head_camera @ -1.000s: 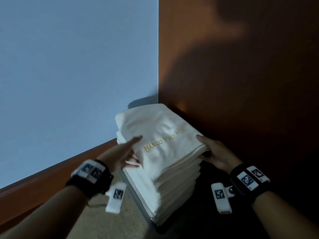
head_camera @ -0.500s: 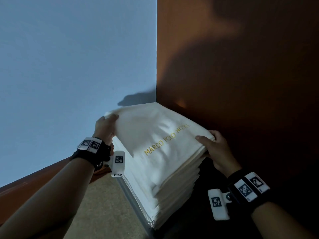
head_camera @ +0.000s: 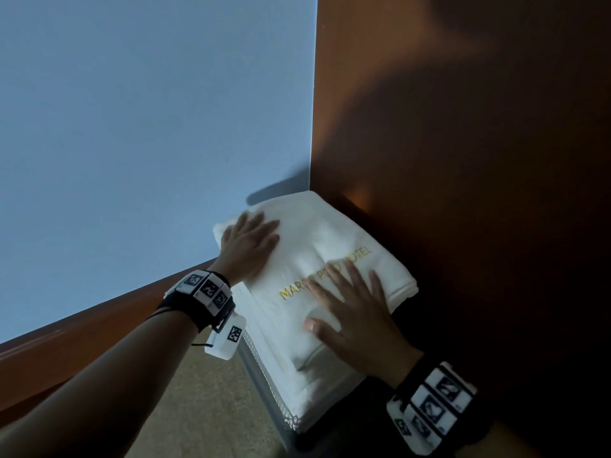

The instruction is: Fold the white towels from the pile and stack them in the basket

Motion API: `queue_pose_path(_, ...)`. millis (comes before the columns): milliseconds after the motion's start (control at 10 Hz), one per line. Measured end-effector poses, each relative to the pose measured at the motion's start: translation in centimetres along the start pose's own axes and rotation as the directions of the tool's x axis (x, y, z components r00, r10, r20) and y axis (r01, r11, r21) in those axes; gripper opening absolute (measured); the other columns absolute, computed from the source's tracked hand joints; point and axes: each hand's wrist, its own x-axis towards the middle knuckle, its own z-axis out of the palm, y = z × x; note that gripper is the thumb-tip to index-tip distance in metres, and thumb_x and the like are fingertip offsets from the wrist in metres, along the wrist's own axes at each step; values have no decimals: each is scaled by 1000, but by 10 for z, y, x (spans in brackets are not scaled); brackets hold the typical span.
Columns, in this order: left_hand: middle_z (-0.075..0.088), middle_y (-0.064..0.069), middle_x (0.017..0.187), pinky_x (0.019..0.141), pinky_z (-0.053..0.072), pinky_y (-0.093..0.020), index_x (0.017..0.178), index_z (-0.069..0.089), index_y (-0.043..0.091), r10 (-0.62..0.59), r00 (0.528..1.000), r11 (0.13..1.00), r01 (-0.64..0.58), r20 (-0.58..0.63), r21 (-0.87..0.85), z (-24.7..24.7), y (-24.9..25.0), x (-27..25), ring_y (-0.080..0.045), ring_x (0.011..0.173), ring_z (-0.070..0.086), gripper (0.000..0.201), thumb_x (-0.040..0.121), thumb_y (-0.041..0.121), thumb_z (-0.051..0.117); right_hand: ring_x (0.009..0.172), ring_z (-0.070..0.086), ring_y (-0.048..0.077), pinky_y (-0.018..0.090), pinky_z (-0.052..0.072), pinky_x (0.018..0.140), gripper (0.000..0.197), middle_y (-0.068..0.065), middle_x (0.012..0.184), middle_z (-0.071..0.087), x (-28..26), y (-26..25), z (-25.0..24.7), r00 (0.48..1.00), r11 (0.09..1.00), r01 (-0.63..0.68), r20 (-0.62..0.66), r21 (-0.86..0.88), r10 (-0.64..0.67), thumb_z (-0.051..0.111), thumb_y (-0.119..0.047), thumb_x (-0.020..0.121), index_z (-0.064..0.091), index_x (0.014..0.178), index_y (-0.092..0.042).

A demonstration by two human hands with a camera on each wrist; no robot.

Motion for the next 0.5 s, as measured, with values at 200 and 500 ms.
queue_pose_path(200,18,0,172,128,5,-47,157,42,34,-31,999,998,29,-27,-47,-4,0,-8,-22,161,4,49,109,48,40,160,3,21,59,2,126,71,-4,172,19,4,-5,4,999,999,-48,2,-17,48,32,-70,95,28,161,-43)
queue_pose_path(500,64,2,131,97,40,-27,127,68,24,-78,973,960,14,-219,-281,-60,-17,-112,-15,111,62,26,102,29,62,136,45,20,40,37,115,58,3,143,56,-27,-30,-13,975,980,-120,-168,156,146,45,-62,95,67,131,-21)
